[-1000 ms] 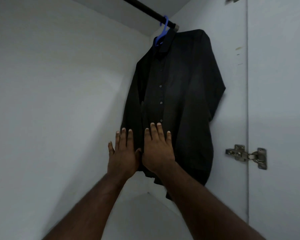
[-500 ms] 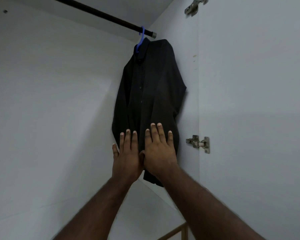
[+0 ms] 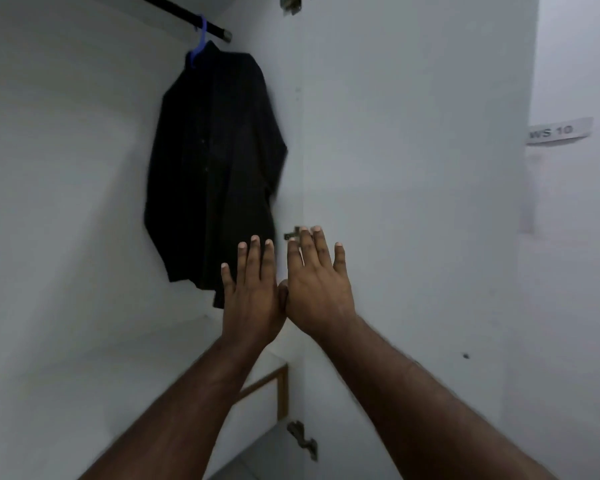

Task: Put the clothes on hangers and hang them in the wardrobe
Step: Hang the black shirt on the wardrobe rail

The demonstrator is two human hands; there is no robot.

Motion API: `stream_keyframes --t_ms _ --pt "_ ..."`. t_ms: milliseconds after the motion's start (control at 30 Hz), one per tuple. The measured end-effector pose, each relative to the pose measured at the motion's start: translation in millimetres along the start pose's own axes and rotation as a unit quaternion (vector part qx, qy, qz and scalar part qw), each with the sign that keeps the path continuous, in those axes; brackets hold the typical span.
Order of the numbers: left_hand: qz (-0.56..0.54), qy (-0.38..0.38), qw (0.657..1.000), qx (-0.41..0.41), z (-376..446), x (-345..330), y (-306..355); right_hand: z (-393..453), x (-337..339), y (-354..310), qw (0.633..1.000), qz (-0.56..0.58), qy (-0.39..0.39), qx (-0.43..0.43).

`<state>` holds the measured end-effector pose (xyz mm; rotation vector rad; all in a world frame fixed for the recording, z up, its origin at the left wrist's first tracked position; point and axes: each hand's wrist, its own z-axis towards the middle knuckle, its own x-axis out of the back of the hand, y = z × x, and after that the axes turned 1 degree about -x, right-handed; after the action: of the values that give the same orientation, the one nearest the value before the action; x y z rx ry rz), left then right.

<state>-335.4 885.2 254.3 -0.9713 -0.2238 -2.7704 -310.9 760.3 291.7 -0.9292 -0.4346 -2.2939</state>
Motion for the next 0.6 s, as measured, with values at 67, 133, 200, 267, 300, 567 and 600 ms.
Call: stream_keyframes --t_ms 67,133,200,267,300,567,600 --pt "-0.03 -0.017 0.999 -0.009 -17 -2 28 -26 9 15 1.0 -0.012 -0.006 -0.014" --pt "-0.053 -0.035 0.998 -0.026 -29 -4 58 -51 18 34 0.999 -0.032 -0.01 -0.033" --pt "-0.069 -0.037 0.996 -0.05 -37 -4 94 -73 30 60 0.997 -0.052 -0.019 -0.06" --pt "-0.086 -0.042 0.992 -0.076 -43 -1 130 -95 43 86 0.993 -0.07 -0.023 -0.088" --pt "-0.099 -0.048 0.99 -0.092 -47 -1 154 -109 52 104 0.991 -0.08 -0.022 -0.104" --pt "-0.181 -0.04 0.962 -0.201 -79 -5 338 -212 123 231 0.966 -0.151 -0.032 -0.208" --pt "-0.195 -0.035 0.957 -0.212 -85 -5 364 -227 133 248 0.961 -0.162 -0.032 -0.221"
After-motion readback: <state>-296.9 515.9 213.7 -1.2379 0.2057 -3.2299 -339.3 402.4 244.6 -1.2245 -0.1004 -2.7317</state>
